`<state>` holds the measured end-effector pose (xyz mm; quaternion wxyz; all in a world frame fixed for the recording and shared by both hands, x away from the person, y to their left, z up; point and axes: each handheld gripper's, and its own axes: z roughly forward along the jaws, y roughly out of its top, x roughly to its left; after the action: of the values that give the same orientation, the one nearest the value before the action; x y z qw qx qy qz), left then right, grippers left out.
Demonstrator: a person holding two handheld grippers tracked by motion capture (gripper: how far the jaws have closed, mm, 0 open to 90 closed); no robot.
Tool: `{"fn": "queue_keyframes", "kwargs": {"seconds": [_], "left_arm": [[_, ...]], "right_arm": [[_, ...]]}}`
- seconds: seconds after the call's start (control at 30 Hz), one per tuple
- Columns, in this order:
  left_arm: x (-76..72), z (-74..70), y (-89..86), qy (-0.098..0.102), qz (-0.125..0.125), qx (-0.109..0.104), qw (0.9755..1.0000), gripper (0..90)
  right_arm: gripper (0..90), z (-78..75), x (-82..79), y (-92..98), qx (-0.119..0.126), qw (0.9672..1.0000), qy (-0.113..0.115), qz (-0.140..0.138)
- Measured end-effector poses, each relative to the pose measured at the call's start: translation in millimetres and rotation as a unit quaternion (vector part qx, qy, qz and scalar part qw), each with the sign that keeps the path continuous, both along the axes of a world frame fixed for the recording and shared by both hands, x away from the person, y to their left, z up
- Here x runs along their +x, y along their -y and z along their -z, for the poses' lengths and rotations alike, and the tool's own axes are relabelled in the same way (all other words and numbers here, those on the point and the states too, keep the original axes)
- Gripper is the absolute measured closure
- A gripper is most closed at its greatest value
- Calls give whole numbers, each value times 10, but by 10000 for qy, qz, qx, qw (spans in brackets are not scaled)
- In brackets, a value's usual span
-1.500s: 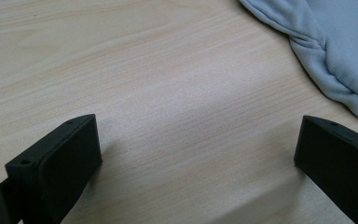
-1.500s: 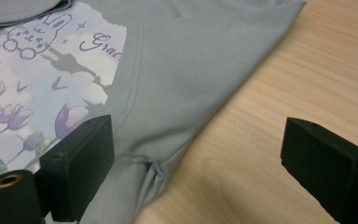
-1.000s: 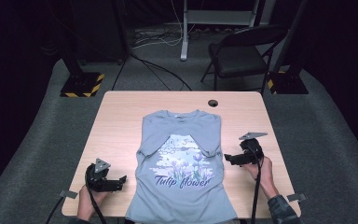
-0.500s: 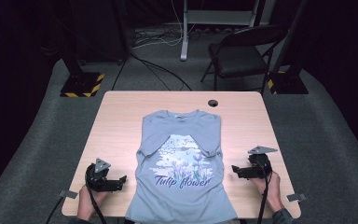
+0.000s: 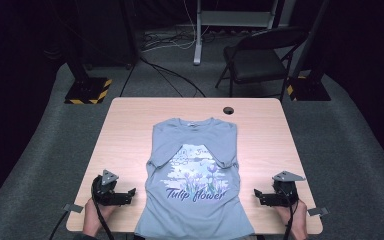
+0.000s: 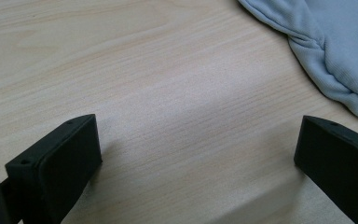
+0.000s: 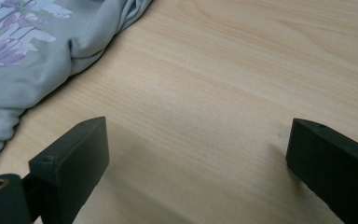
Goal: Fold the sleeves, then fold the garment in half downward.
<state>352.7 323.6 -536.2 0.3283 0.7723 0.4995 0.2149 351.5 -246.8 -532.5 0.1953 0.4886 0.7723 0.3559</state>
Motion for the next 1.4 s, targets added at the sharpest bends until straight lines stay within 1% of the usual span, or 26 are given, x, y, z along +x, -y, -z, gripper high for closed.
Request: {"fn": "queue_keyframes", "kwargs": {"seconds": [0.07, 0.2, 0.23, 0.27, 0.37, 0.83, 0.93, 1.07, 1.17, 1.27, 1.33, 1.4], "left_arm": [[-1, 1, 2, 5, -9, -10, 10000, 0], [-2, 1, 2, 6, -13, -12, 10000, 0], [-2, 1, 2, 6, -13, -12, 10000, 0], [-5, 1, 1, 4, -6, 0, 10000, 0], [-10, 2, 3, 3, -16, -7, 10000, 0], [-13, -1, 1, -1, -12, -16, 10000, 0], [-1, -11, 5, -47, -24, 1, 10000, 0], [31, -44, 25, -37, 15, -134, 9999, 0], [67, -85, 73, -4, 87, -270, 9996, 0], [119, -105, 144, 5, 206, -266, 9994, 0], [161, -106, 192, -22, 285, -247, 9993, 0], [204, -108, 240, -35, 366, -209, 9991, 0]], "right_arm": [[43, 7, -85, 24, -4, 10000, 46, 55], [32, 18, -150, 30, -121, 9999, 54, 76], [32, 18, -150, 30, -121, 9999, 54, 76], [9, 24, -151, 8, -239, 9997, 49, 49], [0, 27, -144, -7, -298, 9995, 35, 23], [0, 27, -133, 19, -290, 9996, 22, -70], [0, 19, -114, 16, -311, 9995, -12, -71], [3, 9, -70, -8, -283, 9996, -51, -63], [7, -2, -29, -35, -204, 9997, -88, -115], [13, -27, 21, -62, -85, 9997, -152, -170], [14, -60, 72, -105, -51, 9996, -130, -250], [15, -74, 89, -129, -31, 9995, -137, -286]]}}
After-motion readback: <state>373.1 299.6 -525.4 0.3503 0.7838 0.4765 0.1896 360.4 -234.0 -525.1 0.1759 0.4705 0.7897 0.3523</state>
